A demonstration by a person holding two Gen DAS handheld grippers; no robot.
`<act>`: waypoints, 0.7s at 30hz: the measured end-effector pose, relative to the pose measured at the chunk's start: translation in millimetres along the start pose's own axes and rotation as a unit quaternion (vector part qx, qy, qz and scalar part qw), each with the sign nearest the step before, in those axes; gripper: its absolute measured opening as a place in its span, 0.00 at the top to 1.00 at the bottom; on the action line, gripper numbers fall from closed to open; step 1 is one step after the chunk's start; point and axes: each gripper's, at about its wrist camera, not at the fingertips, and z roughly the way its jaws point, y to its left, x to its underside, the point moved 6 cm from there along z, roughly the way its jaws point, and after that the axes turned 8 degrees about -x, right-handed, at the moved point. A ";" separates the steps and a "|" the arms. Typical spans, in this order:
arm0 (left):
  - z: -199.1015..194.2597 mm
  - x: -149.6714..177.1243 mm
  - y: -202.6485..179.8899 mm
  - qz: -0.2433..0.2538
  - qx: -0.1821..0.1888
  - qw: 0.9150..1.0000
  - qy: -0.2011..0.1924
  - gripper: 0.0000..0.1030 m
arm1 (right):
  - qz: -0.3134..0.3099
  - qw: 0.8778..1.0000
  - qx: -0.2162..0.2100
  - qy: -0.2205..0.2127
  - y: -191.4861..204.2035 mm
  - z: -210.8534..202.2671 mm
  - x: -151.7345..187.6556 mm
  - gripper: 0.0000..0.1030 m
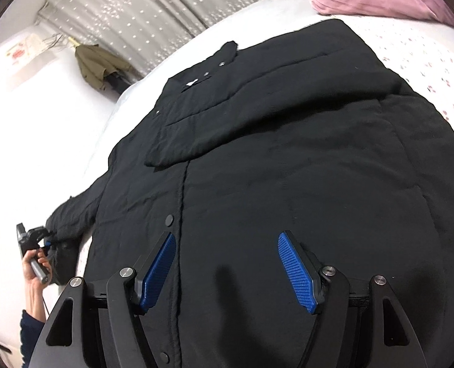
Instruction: Fold large clothes
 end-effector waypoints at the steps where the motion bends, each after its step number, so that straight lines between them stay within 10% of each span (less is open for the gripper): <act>1: -9.2 -2.9 -6.4 0.007 0.000 1.000 -0.011 0.89 | 0.008 1.000 -0.006 -0.002 -2.6 -2.0 -1.5 0.31; 11: -152.7 16.9 -115.5 0.063 0.153 0.981 -0.104 0.92 | 0.082 0.995 -0.023 -0.044 -38.1 -34.7 -18.2 0.31; 21: -245.1 147.1 -266.4 0.154 0.373 0.913 -0.064 0.92 | 0.163 0.983 -0.049 -0.070 -78.2 -58.5 -27.9 0.31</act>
